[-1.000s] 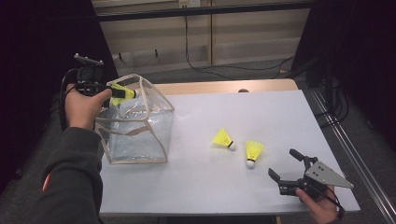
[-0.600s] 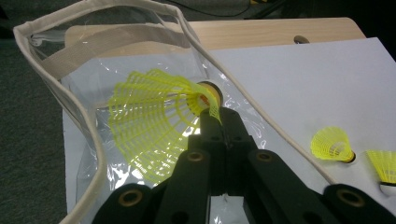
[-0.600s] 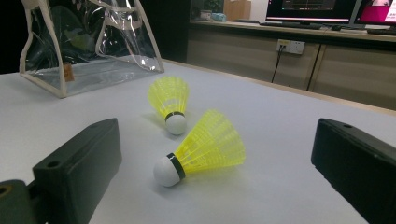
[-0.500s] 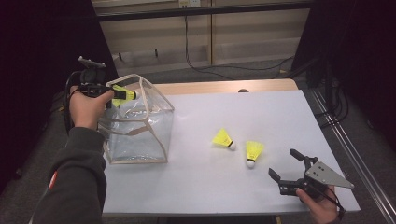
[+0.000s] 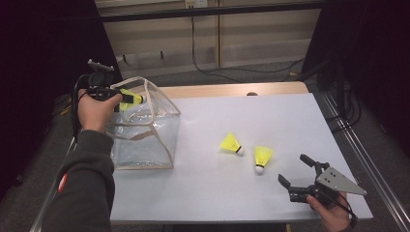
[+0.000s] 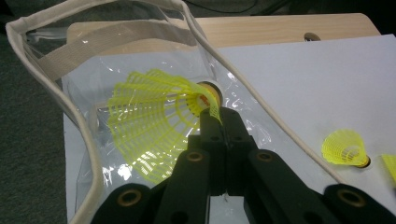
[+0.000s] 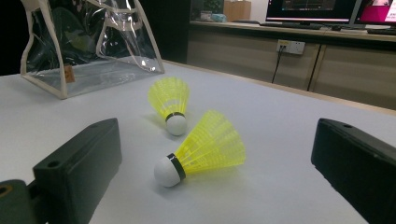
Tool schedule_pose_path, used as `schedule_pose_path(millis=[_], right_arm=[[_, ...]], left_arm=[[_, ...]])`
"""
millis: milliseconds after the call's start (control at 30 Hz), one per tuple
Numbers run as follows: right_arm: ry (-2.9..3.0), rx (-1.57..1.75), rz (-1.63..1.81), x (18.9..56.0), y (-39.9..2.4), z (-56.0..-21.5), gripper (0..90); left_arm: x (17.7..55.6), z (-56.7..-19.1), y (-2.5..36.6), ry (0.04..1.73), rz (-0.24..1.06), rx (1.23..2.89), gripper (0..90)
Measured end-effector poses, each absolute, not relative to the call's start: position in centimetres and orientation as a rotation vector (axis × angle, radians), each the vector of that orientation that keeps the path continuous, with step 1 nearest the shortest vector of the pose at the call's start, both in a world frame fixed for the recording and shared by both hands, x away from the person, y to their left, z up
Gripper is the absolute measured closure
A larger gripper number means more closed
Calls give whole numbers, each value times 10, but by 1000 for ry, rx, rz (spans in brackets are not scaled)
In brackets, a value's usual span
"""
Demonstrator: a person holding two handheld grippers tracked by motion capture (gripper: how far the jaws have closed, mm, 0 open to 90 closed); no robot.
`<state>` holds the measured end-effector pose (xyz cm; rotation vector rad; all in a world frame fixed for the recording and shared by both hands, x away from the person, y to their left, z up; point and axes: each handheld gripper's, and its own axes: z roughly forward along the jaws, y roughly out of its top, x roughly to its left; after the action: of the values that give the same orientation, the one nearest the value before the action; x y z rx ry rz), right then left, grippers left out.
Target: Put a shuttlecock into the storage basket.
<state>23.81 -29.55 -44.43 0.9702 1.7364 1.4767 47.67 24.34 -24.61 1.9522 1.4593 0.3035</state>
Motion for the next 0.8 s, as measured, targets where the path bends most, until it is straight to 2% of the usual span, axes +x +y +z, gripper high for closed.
schedule_pose_path(millis=[800], right_arm=[[1731,980,1480,237,-298,-445,17]], left_arm=[[493,-259,236,1488,289,1951,894]])
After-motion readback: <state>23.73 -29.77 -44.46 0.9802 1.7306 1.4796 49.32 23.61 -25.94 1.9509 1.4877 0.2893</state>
